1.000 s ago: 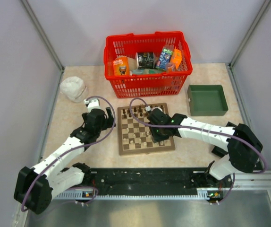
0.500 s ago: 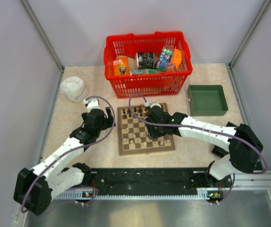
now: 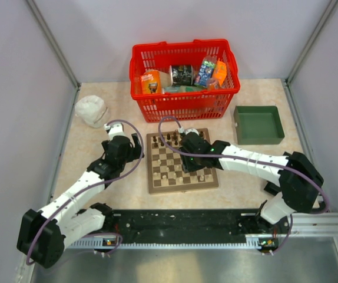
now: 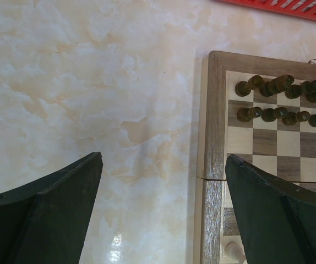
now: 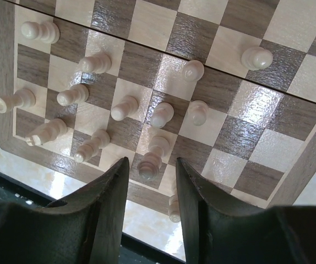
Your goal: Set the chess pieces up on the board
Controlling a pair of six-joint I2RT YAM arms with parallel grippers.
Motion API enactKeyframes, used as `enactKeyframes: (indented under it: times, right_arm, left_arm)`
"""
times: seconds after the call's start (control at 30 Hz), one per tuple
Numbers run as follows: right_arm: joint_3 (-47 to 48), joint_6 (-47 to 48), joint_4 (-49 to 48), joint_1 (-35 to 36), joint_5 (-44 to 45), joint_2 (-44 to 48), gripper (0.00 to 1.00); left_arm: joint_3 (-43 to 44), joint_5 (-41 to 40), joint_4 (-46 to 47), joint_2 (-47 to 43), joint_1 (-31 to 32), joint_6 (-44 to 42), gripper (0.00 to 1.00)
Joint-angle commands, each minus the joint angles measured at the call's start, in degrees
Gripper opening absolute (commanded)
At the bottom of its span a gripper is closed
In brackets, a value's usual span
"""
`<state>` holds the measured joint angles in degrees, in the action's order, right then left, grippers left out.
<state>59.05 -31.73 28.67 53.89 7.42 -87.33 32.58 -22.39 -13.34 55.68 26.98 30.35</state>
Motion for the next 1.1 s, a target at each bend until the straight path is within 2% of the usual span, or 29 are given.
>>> enactKeyframes:
  times: [0.0,0.17,0.87,0.97,1.07]
  right_arm:
    - [1.25,-0.09,-1.77,0.69,0.23,-0.39,0.38]
    - [1.25,0.61,-1.60,0.60,0.49,-0.65,0.33]
    - [1.25,0.96,-1.16,0.69,-1.18,-1.53,0.28]
    - [0.98,1.14,-1.07,0.60,-1.36,-1.00,0.20]
    - [1.07,1.14,-0.54,0.60,-1.97,-0.13,0.17]
  left_arm:
    - [1.43,-0.55,1.66,0.39,-0.09,0.24,0.99]
    - [1.61,-0.81,1.65,0.39,-0.09,0.06,0.99]
    - [1.26,-0.46,1.83,0.39,-0.09,0.33,0.99]
    - [1.26,-0.55,1.74,0.22,-0.09,0.33,0.99]
    - [1.17,-0.72,1.65,0.31,-0.09,0.33,0.99]
